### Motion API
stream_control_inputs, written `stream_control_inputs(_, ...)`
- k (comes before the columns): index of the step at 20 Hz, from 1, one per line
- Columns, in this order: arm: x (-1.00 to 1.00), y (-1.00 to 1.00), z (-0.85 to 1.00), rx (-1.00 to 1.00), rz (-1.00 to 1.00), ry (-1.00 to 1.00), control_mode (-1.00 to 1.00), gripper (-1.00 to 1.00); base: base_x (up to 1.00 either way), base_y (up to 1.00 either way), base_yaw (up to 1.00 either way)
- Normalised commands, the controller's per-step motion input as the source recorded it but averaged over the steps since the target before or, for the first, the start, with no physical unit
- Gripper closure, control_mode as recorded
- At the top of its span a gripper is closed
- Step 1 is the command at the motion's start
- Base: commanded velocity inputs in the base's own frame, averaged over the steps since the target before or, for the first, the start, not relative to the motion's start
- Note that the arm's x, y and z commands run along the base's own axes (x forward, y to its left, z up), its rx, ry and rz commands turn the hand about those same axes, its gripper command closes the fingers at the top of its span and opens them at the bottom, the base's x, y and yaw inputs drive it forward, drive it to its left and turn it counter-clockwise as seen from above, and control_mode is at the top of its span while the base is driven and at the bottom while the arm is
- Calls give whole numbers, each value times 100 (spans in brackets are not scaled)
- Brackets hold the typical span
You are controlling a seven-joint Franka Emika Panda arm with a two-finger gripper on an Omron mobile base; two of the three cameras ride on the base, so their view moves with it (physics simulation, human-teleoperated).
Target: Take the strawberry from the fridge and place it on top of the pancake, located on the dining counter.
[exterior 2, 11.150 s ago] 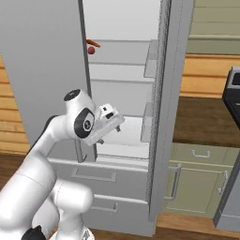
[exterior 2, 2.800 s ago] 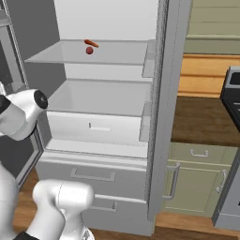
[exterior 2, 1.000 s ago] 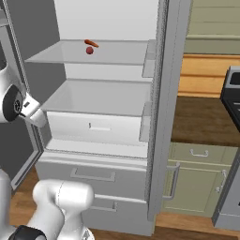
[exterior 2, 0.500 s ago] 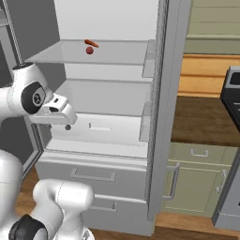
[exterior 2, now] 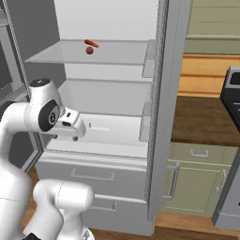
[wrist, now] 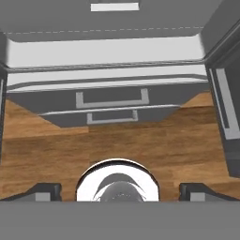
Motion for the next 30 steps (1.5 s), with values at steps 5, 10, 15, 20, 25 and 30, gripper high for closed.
stream_control_inputs(5, 0, -17, -60, 0, 0, -9, -100, -100, 0, 0, 0)
stream_control_inputs(10, 0, -20, -15, 8, 0, -7, -100, -100, 0, 0, 0)
stream_control_inputs(15, 2, 0, 0, 0, 0, -2, -100, -100, 0, 0, 0)
stream_control_inputs(20, 0, 0, 0, 0, 0, 0, -100, -100, 0, 0, 0)
stream_control_inputs(25, 6, 1, 0, 0, 0, -1, -100, -100, 0, 0, 0)
stream_control_inputs(30, 3, 2, 0, 0, 0, -1, 100, -100, 22, 28, 0)
